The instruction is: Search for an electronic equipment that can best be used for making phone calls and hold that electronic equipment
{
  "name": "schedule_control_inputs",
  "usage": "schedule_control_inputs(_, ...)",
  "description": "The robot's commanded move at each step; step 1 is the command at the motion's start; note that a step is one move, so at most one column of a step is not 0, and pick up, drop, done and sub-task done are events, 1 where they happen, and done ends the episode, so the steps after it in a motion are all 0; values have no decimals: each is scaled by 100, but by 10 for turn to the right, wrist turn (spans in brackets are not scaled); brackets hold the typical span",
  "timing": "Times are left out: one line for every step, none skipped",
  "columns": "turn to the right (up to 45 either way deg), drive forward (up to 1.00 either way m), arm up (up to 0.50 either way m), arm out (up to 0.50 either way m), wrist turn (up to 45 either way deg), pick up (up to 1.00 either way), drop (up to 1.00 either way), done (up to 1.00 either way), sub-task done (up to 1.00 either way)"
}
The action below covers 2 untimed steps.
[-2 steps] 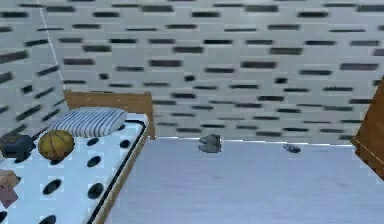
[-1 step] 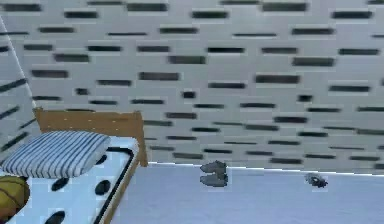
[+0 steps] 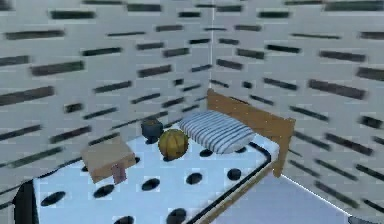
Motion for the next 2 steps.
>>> schedule_control_inputs(-450, 0, 0, 0, 0, 0, 0, 0, 0)
schedule_control_inputs(-450, 0, 0, 0, 0, 0, 0, 0, 0)
